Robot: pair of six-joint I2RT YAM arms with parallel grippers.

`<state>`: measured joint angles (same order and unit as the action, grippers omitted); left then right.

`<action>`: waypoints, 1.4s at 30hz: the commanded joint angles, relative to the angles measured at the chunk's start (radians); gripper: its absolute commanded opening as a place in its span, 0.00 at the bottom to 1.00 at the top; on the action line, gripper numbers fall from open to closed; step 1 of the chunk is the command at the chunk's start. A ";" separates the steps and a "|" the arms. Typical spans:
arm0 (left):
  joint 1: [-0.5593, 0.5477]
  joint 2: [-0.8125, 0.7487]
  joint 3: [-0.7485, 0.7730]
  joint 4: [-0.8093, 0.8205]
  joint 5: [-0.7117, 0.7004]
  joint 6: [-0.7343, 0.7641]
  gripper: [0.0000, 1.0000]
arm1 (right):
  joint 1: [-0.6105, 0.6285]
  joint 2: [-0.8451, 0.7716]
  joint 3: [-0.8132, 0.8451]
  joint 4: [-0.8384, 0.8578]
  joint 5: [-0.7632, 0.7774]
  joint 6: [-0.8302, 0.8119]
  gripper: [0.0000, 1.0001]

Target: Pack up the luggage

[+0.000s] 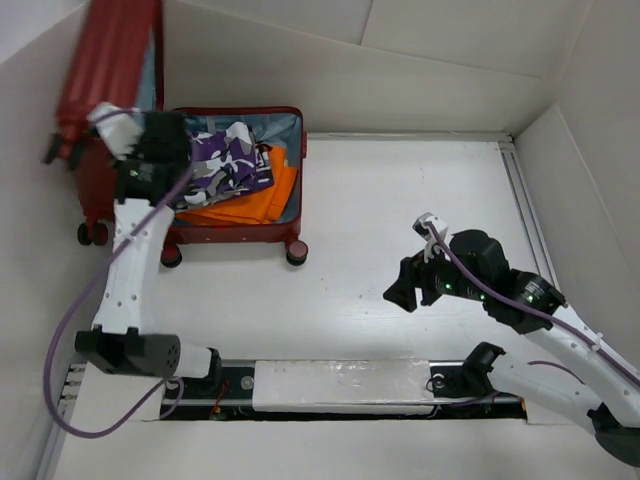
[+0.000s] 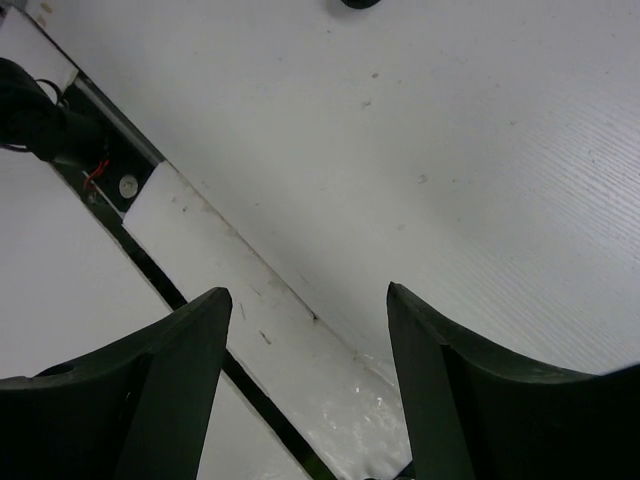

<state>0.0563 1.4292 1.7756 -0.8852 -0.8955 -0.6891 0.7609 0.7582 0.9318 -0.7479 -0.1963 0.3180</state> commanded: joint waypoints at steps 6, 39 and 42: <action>-0.613 -0.217 -0.356 0.119 0.497 -0.081 0.72 | 0.018 0.062 -0.019 0.127 -0.095 0.021 0.70; 0.194 0.219 0.246 0.375 0.805 -0.170 0.89 | 0.009 0.495 0.401 0.274 0.145 0.118 0.74; 0.253 0.411 0.451 0.232 0.787 -0.109 0.89 | -0.018 0.647 0.516 0.318 0.164 0.118 0.82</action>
<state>0.2916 1.7367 2.1033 -0.5293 -0.1001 -0.8276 0.7624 1.3125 1.3552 -0.5491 -0.0784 0.4164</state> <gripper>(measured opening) 0.890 0.813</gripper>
